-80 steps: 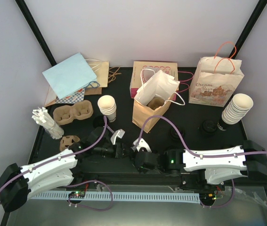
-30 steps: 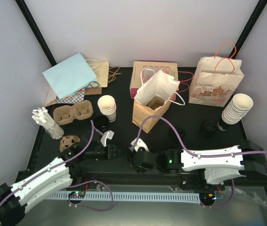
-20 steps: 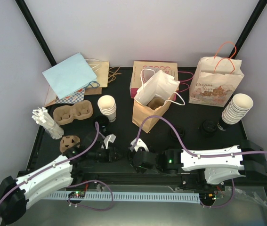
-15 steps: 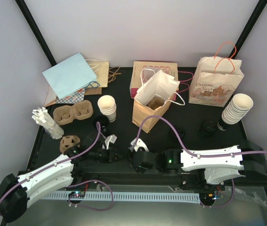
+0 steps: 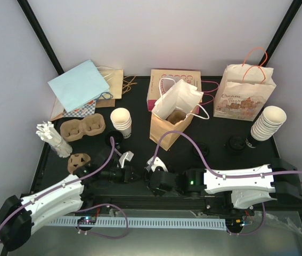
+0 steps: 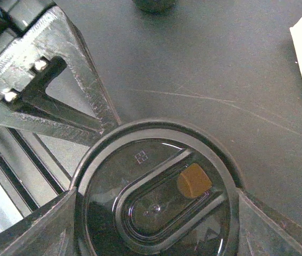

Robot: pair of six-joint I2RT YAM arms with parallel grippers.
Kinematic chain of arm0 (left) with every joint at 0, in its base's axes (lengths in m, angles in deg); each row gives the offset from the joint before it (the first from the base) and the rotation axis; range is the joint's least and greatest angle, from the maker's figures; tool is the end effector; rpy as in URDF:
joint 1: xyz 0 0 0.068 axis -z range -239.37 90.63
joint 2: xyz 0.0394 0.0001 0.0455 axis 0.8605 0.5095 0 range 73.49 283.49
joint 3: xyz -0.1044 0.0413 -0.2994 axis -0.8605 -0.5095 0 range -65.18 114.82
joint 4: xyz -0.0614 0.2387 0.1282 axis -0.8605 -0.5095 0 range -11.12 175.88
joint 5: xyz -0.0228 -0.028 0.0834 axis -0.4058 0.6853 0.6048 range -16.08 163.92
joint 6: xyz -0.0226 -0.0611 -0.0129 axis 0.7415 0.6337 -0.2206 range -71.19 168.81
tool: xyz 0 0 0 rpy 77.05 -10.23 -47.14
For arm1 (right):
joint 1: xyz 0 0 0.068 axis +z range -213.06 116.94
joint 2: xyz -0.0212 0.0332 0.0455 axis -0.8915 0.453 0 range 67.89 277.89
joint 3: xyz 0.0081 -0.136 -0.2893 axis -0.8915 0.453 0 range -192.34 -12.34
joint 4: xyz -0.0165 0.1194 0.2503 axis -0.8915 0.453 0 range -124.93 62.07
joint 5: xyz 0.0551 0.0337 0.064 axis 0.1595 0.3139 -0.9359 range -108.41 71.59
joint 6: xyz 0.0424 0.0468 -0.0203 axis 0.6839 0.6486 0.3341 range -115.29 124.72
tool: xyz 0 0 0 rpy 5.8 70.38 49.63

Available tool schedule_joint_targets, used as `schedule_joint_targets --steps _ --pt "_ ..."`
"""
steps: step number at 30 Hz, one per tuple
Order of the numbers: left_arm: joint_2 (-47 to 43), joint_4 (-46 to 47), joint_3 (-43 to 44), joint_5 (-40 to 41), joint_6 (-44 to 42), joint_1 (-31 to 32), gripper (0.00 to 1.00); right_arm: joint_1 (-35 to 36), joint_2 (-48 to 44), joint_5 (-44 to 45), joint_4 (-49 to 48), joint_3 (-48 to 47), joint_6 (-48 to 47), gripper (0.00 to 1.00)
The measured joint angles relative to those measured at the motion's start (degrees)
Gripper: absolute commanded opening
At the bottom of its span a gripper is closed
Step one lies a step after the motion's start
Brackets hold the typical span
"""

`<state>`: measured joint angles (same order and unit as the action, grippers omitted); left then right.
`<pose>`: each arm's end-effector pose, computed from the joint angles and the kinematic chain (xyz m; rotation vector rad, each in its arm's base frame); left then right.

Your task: Pack the takeout coffee

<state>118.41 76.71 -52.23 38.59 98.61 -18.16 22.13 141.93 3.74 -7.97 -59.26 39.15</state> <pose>0.0863 -0.1159 0.1691 0.1802 2.6170 -1.4208 0.0421 0.2645 0.2482 -0.9154 2.2948 0.4479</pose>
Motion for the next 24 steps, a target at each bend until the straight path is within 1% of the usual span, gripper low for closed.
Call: schedule_joint_targets --steps 3,9,12,24 --pt "-2.0 0.1 0.0 0.2 0.5 0.0 0.22 0.0 0.0 0.0 0.0 0.0 0.0 0.74" --pt "-9.1 -0.6 -0.1 2.0 1.7 0.0 0.22 0.0 0.0 -0.1 0.0 0.0 0.0 0.74" --pt "-10.4 -0.2 -0.2 2.1 2.4 -0.1 0.22 0.0 0.0 -0.1 0.0 0.0 0.0 0.74" --pt "-4.8 5.1 -0.7 -1.7 3.4 -0.7 0.21 -0.1 0.0 -0.1 0.2 -0.1 0.2 0.74"
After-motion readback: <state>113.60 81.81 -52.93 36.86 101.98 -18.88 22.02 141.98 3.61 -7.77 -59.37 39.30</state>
